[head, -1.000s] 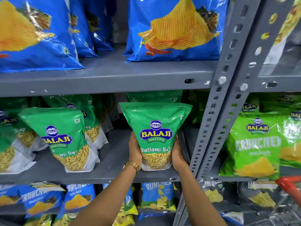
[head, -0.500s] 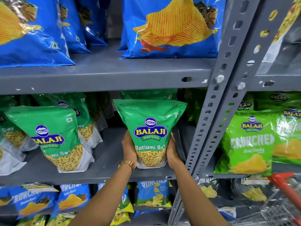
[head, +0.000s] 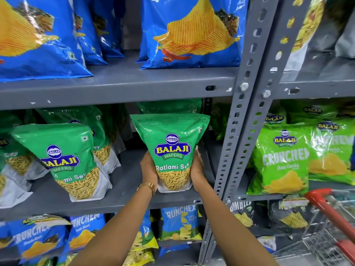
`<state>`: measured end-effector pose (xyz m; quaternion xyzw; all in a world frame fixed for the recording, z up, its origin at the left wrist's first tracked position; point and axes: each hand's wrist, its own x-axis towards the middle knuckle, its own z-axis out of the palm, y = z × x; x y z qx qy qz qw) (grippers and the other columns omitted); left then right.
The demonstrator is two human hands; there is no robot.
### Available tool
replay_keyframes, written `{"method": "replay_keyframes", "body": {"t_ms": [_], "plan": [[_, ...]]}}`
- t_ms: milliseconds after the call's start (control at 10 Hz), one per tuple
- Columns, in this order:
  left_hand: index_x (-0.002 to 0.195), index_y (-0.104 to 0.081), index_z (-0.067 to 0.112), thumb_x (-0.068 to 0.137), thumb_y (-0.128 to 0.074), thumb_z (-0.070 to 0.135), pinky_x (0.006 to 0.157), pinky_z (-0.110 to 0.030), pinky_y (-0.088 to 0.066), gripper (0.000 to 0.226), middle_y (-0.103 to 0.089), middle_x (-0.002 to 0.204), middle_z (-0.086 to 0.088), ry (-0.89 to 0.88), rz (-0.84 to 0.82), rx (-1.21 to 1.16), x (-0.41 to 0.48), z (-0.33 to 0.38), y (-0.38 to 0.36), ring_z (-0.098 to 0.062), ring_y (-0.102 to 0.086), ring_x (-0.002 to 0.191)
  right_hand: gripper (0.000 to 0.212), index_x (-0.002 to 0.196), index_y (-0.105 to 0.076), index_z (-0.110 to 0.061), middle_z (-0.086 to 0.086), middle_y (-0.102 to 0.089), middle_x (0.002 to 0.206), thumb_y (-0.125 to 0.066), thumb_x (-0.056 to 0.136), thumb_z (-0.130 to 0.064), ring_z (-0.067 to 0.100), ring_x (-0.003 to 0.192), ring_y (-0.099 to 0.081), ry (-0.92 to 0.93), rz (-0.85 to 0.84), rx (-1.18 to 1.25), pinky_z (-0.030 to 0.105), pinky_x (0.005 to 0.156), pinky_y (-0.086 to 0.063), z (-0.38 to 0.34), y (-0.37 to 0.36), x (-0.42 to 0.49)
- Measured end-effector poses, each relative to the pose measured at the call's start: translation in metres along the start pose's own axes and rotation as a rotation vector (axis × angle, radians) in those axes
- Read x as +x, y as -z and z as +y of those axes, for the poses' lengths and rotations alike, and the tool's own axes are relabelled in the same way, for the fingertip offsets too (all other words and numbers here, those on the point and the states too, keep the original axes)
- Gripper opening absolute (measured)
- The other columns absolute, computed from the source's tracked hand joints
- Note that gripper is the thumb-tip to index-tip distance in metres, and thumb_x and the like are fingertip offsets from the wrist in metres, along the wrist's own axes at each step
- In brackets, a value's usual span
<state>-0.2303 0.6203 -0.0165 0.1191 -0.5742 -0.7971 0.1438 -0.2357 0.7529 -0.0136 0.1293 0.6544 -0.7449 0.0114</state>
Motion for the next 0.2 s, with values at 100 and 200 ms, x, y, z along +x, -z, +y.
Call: {"method": "replay_keyframes", "body": {"t_ms": [100,200], "plan": [[0.073,-0.072,0.028,0.094,-0.047,0.032,0.085,-0.041,-0.047,0.033,-0.075,0.076,0.004,0.048,0.0,-0.029,-0.007,0.007,0.005,-0.022,-0.063,0.08,0.069,0.142,-0.042,-0.032,0.004,-0.048,0.148,-0.016,0.09,-0.069,0.027,0.137,-0.044,0.006,0.066,-0.055,0.051,0.115,-0.033,0.001,0.002,-0.021],[0.122,-0.066,0.015,0.102,-0.038,0.036,0.102,-0.038,-0.046,0.04,-0.068,0.124,-0.008,0.048,0.027,-0.086,-0.018,0.006,0.01,-0.02,-0.062,0.113,0.067,0.143,-0.041,-0.022,0.008,-0.042,0.151,-0.017,0.095,-0.061,0.027,0.139,-0.039,0.023,0.141,-0.036,0.036,0.111,-0.029,0.009,0.005,-0.045]]}}
